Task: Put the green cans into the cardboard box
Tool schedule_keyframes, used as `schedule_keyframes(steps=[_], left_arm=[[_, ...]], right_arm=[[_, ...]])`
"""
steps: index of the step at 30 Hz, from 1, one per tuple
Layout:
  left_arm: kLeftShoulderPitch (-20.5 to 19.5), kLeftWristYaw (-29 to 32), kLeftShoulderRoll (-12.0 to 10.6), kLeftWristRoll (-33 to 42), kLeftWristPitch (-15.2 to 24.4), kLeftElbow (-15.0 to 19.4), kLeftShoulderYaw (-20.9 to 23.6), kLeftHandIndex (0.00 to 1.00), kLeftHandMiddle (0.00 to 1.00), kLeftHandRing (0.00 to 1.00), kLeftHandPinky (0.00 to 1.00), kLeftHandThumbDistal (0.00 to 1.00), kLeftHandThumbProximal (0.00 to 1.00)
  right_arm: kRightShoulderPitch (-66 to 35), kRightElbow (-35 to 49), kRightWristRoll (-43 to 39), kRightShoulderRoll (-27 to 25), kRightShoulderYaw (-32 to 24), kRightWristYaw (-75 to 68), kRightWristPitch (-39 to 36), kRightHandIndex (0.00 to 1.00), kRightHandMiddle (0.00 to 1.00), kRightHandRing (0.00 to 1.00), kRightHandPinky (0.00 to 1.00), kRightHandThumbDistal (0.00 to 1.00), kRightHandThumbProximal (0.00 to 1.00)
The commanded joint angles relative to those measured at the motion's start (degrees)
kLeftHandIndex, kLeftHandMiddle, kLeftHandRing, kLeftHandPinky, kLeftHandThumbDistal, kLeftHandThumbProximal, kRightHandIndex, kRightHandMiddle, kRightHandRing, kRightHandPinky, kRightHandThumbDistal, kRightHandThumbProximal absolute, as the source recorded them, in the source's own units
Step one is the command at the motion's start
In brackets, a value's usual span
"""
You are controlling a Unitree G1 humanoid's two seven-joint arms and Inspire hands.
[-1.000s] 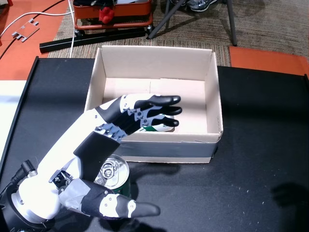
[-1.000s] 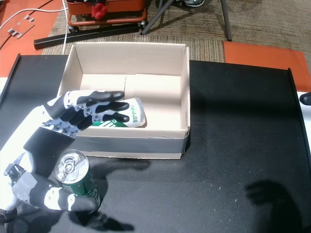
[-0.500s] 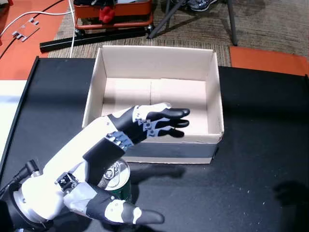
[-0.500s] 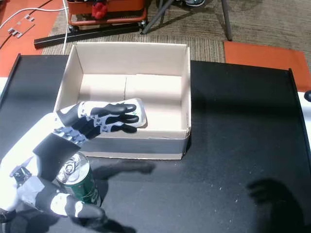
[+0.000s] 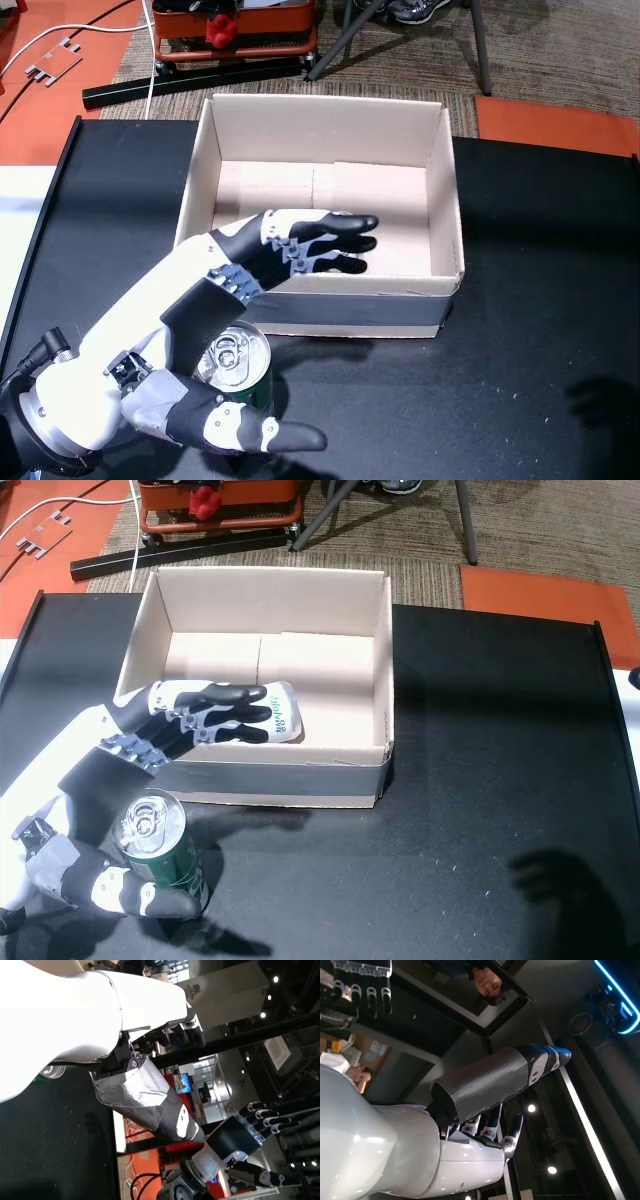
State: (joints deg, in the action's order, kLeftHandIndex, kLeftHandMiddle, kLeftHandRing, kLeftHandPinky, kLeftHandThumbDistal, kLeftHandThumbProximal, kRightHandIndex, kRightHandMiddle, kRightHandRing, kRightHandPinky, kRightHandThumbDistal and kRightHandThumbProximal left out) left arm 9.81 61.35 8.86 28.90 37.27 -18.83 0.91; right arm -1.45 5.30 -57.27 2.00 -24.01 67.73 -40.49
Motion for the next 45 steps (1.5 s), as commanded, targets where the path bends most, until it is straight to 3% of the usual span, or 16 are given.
schedule_keyframes(steps=[1,6,12,18,23,32,45], left_arm=[[0.2,-0.5,0.1,-1.1,1.4,-0.9,0.6,0.79,0.85,0.88,0.83,0.98,0.18],[1.1,-0.7,0.1,-1.2,3.3,-3.5,1.2,0.78,0.84,0.88,0.83,1.00,0.19],[1.9,-0.9,1.1,-1.1,2.5,-6.8,2.3,0.78,0.83,0.86,0.83,1.00,0.17],[2.0,-0.9,3.5,-0.4,4.5,-7.8,5.7,0.78,0.82,0.86,0.84,0.99,0.21],[0.2,-1.6,4.4,-0.6,5.7,-7.0,7.6,0.78,0.83,0.85,0.84,1.00,0.25],[-2.7,-2.2,3.1,0.0,5.9,-6.5,8.1,0.78,0.82,0.85,0.83,1.00,0.24],[-3.3,-2.7,0.8,-0.5,7.6,-7.5,7.4,0.78,0.82,0.84,0.84,1.00,0.24]], right_arm=[[-0.4,0.2,-0.7,0.4,-0.5,-0.1,0.1,0.59,0.59,0.65,0.80,1.00,0.57],[0.0,-0.2,-0.7,0.2,-1.0,0.3,-0.2,0.58,0.58,0.65,0.81,1.00,0.57],[-0.3,-0.1,-1.9,-0.3,-1.4,1.0,1.7,0.59,0.59,0.66,0.80,1.00,0.55],[-0.8,-0.2,-0.7,0.0,-2.7,1.0,0.7,0.59,0.58,0.66,0.82,1.00,0.59],[-0.5,-0.8,-1.4,-0.4,-3.2,1.8,1.1,0.59,0.58,0.66,0.83,1.00,0.56],[-0.7,-0.3,-0.6,-0.3,-2.9,1.2,0.5,0.59,0.59,0.67,0.84,1.00,0.61],[-0.7,-0.1,-1.2,-0.3,-3.2,1.6,0.7,0.59,0.59,0.67,0.85,1.00,0.61]])
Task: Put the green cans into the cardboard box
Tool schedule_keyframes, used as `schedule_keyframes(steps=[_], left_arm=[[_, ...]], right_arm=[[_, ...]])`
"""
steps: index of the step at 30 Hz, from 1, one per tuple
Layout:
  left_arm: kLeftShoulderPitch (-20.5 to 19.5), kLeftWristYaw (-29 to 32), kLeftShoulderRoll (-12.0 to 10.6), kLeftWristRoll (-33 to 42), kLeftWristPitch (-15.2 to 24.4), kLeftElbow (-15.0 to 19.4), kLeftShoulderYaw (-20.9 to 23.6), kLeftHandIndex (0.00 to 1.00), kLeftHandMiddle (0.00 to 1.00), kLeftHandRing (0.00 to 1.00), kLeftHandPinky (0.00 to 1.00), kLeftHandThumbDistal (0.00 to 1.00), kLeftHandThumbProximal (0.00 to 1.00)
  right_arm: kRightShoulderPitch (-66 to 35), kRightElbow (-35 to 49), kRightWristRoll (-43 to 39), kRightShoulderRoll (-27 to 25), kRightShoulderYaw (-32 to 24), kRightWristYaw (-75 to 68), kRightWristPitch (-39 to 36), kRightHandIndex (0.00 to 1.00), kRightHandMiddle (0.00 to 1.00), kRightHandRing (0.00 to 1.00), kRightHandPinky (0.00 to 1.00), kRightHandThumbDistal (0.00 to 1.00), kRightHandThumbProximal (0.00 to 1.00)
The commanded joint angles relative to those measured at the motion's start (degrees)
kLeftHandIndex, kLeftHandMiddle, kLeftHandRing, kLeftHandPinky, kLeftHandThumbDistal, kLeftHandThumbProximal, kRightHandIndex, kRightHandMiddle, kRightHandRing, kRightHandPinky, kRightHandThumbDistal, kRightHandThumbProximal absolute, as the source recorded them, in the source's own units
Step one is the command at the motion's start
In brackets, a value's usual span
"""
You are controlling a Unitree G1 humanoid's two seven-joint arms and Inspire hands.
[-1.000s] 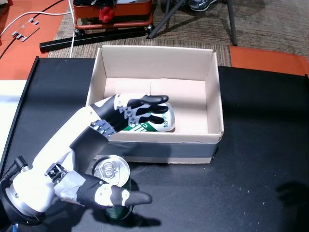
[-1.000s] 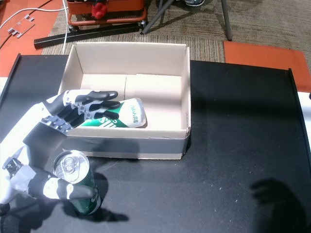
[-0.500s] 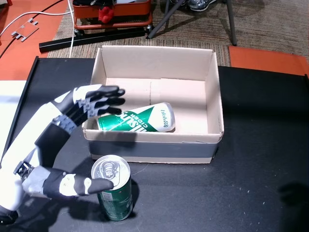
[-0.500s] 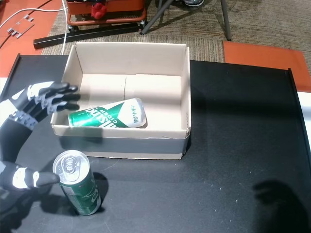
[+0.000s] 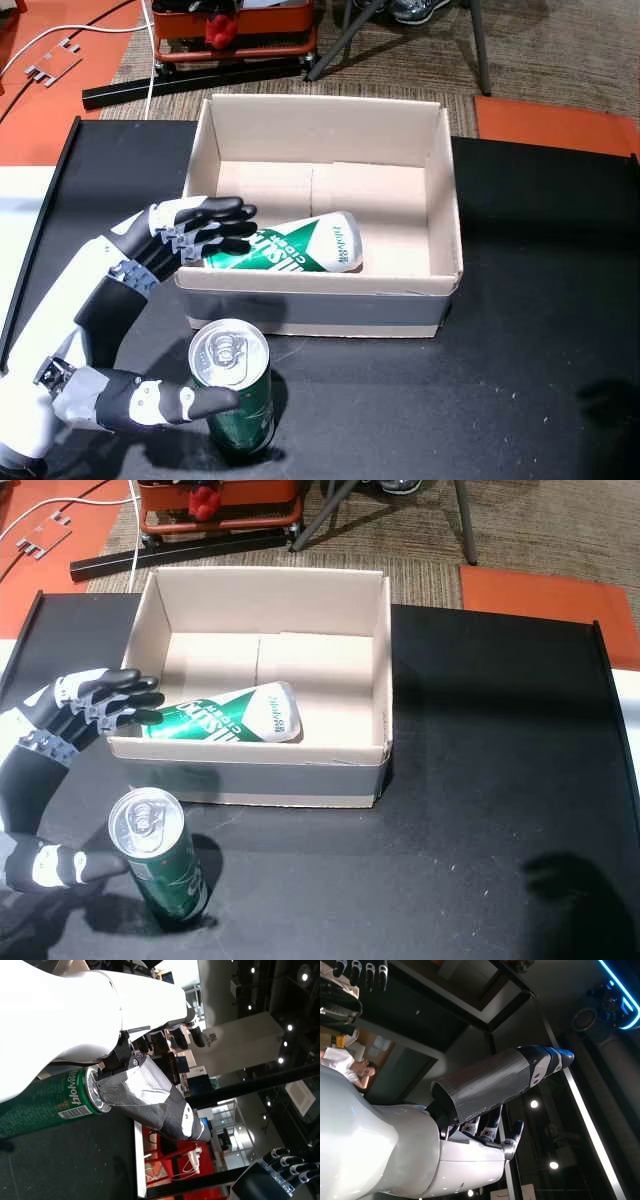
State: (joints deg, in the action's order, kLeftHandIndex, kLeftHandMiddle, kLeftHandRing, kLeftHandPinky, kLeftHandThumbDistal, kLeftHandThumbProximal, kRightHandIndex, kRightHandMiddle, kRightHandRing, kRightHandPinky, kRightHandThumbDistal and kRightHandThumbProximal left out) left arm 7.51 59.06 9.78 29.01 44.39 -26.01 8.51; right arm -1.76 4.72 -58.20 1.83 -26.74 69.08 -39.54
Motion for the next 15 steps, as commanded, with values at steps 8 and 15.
schedule_keyframes(steps=[8,15], left_arm=[[-0.2,-0.5,-0.3,-1.5,1.1,-1.4,-1.1,0.78,0.81,0.84,0.83,1.00,0.24],[0.9,-0.7,-0.1,-1.8,0.5,-2.1,-2.0,0.78,0.81,0.84,0.82,1.00,0.26]], right_arm=[[-0.8,1.3,0.0,-0.4,-0.5,-0.7,0.2,0.59,0.58,0.67,0.85,1.00,0.64],[-1.0,2.1,0.1,-0.3,-0.7,-1.7,0.6,0.57,0.56,0.65,0.84,1.00,0.69]])
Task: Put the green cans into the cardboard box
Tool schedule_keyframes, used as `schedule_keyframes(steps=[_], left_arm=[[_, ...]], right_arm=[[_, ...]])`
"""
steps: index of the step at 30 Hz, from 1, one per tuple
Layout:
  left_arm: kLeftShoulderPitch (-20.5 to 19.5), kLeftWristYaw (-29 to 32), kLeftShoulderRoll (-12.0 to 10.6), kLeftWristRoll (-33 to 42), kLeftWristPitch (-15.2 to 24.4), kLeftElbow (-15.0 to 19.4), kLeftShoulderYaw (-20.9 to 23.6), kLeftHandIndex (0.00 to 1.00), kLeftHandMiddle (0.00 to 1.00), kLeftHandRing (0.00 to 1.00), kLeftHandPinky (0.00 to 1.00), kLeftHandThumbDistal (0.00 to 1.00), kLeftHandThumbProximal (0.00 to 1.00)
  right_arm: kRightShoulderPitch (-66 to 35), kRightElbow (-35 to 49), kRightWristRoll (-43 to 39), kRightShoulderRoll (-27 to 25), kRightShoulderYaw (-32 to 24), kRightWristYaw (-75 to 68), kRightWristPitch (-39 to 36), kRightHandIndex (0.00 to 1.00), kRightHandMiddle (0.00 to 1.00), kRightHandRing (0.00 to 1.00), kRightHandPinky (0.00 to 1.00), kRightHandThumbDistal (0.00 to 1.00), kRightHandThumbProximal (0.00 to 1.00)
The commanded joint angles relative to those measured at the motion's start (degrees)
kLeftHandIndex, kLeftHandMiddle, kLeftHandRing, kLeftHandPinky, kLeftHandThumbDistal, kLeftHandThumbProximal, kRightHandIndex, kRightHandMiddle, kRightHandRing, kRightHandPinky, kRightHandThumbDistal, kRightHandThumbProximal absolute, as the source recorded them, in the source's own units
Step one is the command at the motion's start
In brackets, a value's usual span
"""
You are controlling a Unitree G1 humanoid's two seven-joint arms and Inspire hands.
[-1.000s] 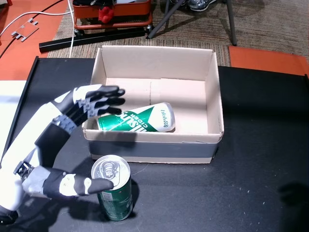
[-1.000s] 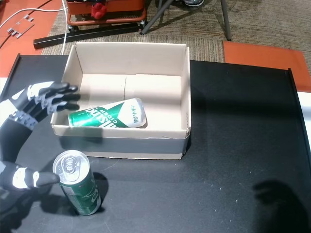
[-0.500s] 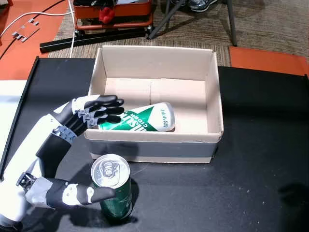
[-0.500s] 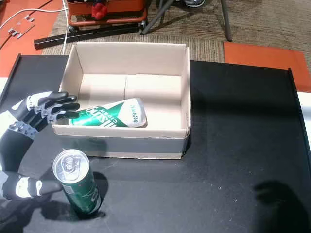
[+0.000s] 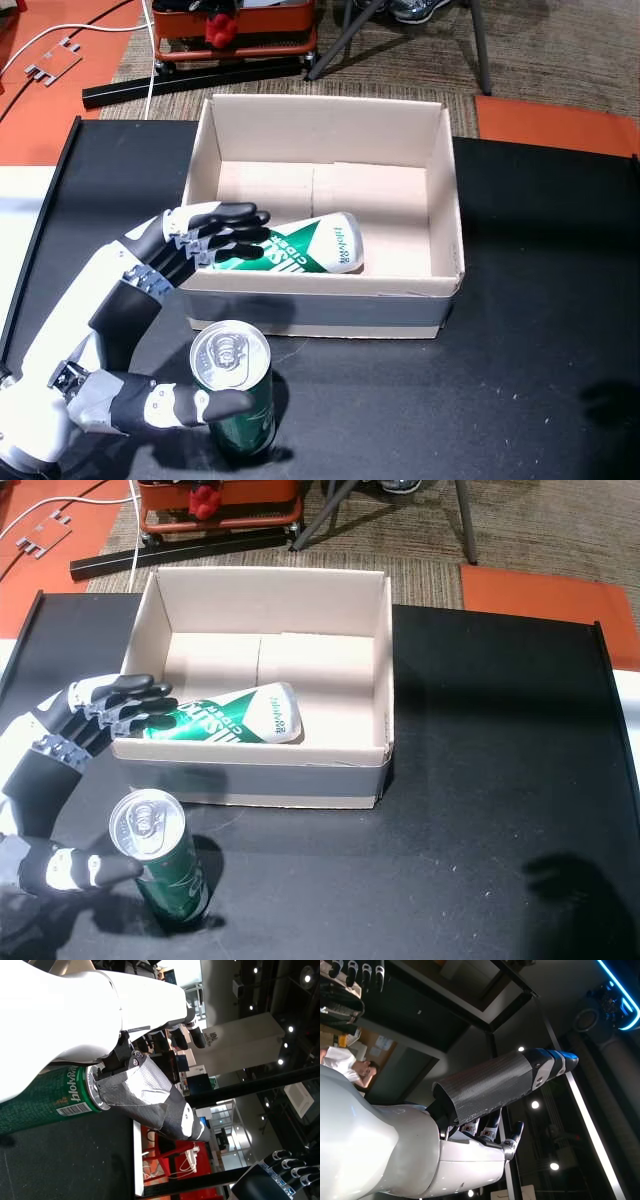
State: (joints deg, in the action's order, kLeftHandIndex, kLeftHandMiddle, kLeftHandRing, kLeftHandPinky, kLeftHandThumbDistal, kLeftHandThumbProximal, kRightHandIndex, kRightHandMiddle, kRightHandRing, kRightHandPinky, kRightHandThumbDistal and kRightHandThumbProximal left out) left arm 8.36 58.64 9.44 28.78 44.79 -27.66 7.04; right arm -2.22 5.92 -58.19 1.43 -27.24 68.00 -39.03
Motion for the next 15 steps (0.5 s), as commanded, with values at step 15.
schedule_keyframes(steps=[15], left_arm=[[4.1,-0.4,0.7,-4.1,0.2,-10.5,-0.4,0.80,0.82,0.85,0.86,1.00,0.22]], right_arm=[[-1.4,2.4,-0.3,0.2,0.2,-2.5,1.4,0.59,0.57,0.65,0.79,1.00,0.77]])
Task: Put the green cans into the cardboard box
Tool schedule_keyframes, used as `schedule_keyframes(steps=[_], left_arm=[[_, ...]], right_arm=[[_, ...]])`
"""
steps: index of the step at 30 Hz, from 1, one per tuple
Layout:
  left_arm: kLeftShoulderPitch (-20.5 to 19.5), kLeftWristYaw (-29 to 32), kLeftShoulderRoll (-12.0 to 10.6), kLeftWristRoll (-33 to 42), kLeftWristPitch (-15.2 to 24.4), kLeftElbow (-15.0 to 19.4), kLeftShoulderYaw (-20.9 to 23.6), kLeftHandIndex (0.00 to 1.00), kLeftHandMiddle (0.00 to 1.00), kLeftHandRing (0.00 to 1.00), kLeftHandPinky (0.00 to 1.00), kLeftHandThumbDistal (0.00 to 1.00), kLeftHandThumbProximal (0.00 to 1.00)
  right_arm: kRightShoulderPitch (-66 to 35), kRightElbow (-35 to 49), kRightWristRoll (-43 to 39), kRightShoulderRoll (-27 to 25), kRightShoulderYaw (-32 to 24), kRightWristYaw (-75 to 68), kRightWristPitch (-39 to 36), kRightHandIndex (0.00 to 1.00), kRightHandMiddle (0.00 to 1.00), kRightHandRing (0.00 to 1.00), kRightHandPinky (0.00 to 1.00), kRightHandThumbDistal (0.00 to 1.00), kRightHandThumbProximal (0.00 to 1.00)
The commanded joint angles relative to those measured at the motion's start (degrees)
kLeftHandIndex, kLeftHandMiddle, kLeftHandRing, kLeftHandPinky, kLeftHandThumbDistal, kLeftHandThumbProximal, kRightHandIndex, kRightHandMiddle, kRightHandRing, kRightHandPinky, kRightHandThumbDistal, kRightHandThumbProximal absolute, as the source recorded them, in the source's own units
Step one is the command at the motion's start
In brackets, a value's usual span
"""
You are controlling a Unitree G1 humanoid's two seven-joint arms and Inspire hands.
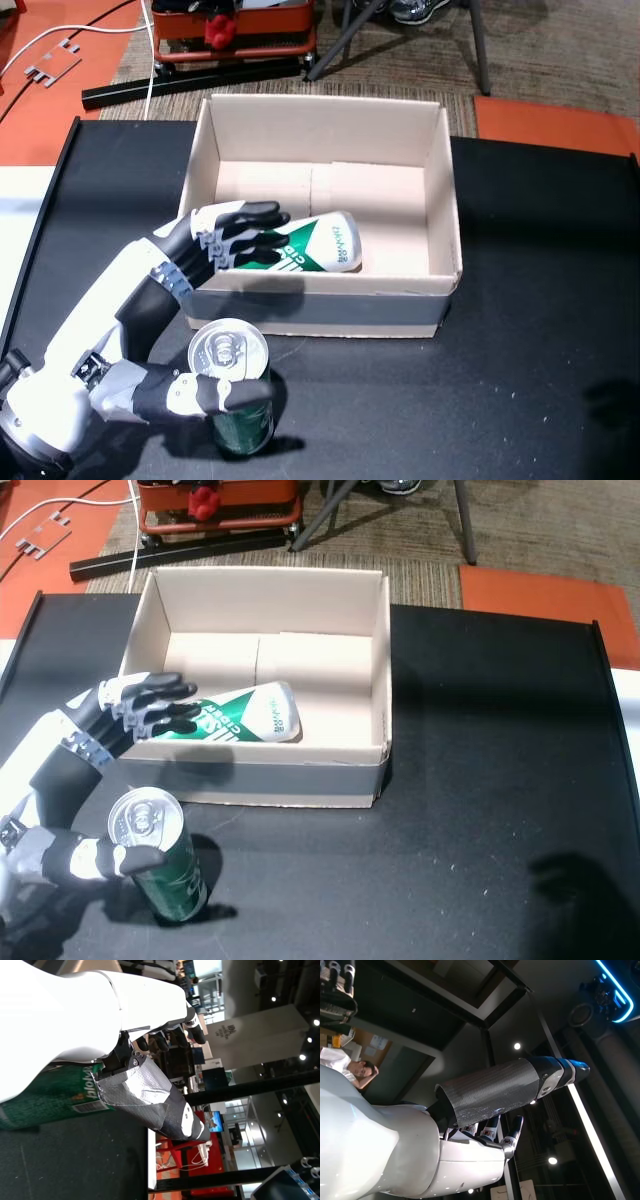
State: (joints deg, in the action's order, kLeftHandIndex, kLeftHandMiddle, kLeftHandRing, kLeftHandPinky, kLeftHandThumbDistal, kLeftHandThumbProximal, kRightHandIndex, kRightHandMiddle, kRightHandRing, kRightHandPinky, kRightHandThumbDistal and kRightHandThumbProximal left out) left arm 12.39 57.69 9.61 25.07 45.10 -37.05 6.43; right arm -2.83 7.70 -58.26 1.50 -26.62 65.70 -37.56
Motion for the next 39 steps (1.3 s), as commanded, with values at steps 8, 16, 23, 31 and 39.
schedule_keyframes(steps=[8,16,23,31,39], left_arm=[[0.3,0.4,0.2,-1.2,-2.1,-4.2,0.3,0.79,0.80,0.83,0.86,1.00,0.21],[-0.4,0.1,-0.3,-2.2,-2.2,-5.4,-0.1,0.79,0.80,0.84,0.86,1.00,0.21],[-1.3,0.2,-1.2,-2.7,-1.0,-5.4,-0.6,0.78,0.80,0.84,0.87,1.00,0.24],[-2.5,1.2,-2.7,-2.4,-1.3,-5.5,-1.2,0.80,0.81,0.85,0.87,1.00,0.24],[-2.8,2.0,-3.4,-2.3,-1.2,-6.7,-1.5,0.80,0.80,0.85,0.88,1.00,0.22]], right_arm=[[-1.1,1.1,-0.7,0.5,-0.3,-0.3,0.8,0.60,0.58,0.65,0.77,1.00,0.74],[-1.0,1.2,-1.0,0.4,-0.6,-0.3,1.3,0.59,0.57,0.64,0.75,1.00,0.73],[-0.9,1.1,-1.7,0.0,-0.8,0.3,2.0,0.61,0.58,0.66,0.78,1.00,0.68],[-0.8,1.1,-2.1,0.0,-1.1,0.7,2.8,0.61,0.60,0.68,0.77,1.00,0.72],[-0.9,1.4,-2.3,-0.1,-1.3,0.8,3.4,0.63,0.60,0.67,0.77,1.00,0.69]])
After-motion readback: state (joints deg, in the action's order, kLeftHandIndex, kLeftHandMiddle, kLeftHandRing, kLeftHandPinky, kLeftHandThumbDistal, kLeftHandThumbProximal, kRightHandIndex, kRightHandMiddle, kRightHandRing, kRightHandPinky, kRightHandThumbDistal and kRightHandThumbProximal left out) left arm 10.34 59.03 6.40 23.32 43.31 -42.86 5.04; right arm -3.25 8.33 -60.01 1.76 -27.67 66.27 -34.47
